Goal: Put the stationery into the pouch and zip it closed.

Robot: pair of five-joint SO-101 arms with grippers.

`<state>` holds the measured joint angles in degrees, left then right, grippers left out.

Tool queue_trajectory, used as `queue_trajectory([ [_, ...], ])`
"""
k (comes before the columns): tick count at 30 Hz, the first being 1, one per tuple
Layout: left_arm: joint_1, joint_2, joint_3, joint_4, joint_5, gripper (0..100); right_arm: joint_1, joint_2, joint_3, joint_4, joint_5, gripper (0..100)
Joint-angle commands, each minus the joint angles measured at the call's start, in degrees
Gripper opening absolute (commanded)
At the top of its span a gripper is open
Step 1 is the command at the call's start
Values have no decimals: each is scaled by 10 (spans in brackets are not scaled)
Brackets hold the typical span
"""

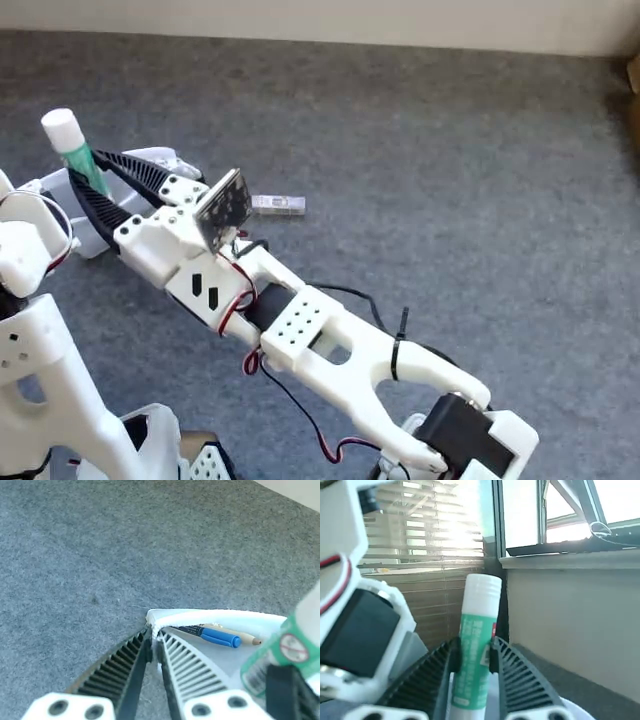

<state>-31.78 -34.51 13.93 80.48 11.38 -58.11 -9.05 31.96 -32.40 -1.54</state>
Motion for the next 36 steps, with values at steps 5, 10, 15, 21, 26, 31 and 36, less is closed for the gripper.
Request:
queue_trajectory([
  [5,-7,8,25,0,4,7,-6,32,-4,-116,81,4],
  [10,-7,8,25,0,4,7,-7,124,-7,-204,149,4],
  [15,-7,8,25,0,4,7,-7,149,-7,-251,165,4],
  [21,-7,8,25,0,4,7,-6,149,-4,-273,165,4],
  [26,-7,8,25,0,4,7,-6,149,4,-272,165,4],
  [31,-7,8,25,0,4,7,-6,149,22,-272,165,91],
  [36,-7,9,25,0,4,7,-7,149,22,-272,165,176],
])
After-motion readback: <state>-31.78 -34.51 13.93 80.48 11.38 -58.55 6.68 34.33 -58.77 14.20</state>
